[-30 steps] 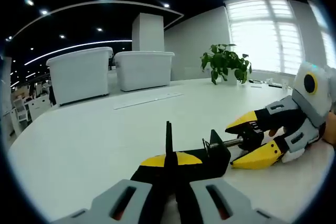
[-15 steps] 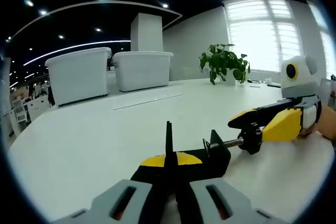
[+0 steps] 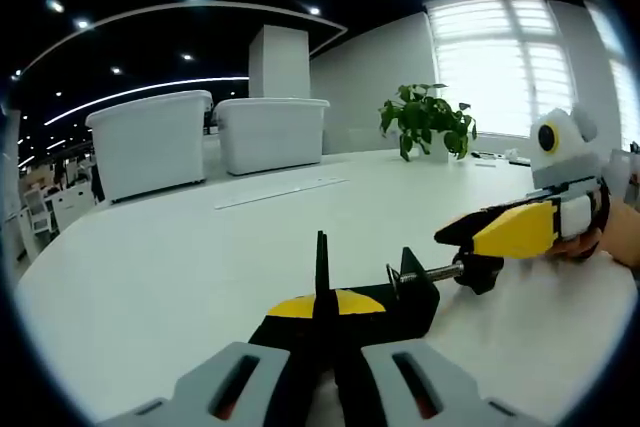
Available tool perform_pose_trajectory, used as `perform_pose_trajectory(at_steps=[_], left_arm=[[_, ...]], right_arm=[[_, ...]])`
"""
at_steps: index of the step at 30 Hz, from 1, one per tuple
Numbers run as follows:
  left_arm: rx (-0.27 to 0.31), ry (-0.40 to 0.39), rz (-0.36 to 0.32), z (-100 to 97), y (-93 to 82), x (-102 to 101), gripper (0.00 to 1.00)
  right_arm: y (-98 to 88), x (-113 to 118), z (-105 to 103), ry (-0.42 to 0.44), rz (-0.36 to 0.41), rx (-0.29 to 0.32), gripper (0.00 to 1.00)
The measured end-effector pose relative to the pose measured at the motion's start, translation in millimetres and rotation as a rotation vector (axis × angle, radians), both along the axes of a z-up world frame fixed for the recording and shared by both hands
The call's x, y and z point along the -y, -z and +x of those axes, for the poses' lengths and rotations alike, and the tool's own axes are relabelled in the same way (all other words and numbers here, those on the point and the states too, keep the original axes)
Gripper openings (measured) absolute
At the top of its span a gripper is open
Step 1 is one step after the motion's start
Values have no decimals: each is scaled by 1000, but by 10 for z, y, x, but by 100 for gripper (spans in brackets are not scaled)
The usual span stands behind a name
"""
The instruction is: Clamp the fixed fixture on the desktop, loosen the retaining clip, secure it to the edge of the desk, and tighten the retaining clip.
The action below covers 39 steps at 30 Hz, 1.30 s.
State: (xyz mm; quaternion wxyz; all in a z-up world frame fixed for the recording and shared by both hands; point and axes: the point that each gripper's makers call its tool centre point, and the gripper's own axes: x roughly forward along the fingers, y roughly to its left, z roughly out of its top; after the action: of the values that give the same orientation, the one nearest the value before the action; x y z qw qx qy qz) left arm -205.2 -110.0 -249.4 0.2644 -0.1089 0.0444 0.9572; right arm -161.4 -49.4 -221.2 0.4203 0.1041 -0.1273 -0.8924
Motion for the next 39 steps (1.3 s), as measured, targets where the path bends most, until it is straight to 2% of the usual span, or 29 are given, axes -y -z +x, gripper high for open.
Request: perform_pose_trajectory(at_steps=[4,6,8,11,13,14,16,17,20,23,25,27,29,34,37,38,39], left_arm=[[0,0,0,2,-4,-9,5],[-1,2,-1,-11,1,-7,5],[-1,3,-2,-14,0,-11,5],[-3,4,-3,-11,-6,-15,5],[-5,5,-5,-20,-6,-13,5],[-6,5,-6,-31,-3,-7,5],[-10,9,-13,-33,-9,-5,6],[-16,12,-17,-24,-15,-6,6],[-32,7,-30,3,-30,14,11],[-51,11,-34,32,-62,33,17],[-82,4,25,72,-175,48,18],[-98,-15,78,58,-222,149,18],[-91,-37,121,31,-238,222,23],[-120,-40,174,45,-324,256,26],[-148,-33,266,-16,-462,293,27],[-169,-40,313,-30,-541,338,26],[-198,-37,374,47,-649,371,25]], right_arm=[[-24,-125,-2,73,85,-47,30],[-26,-187,42,102,177,-88,32],[-81,-170,159,94,289,-151,27],[-197,-33,359,47,446,-219,27],[-265,13,337,22,538,-248,27],[-297,95,321,-8,593,-247,27],[-298,149,300,2,694,-194,26],[-280,173,246,-14,746,-171,22],[-273,252,65,-53,832,-143,21],[-151,258,56,-99,974,-116,21],[-52,268,33,-131,1080,-117,22],[-21,281,-43,-120,1136,-142,22],[9,291,-69,-112,1172,-159,22],[174,280,-79,-94,1295,-160,22],[242,276,-114,-80,1344,-181,21],[268,297,-115,-73,1352,-180,21],[277,305,-119,-69,1358,-182,21]])
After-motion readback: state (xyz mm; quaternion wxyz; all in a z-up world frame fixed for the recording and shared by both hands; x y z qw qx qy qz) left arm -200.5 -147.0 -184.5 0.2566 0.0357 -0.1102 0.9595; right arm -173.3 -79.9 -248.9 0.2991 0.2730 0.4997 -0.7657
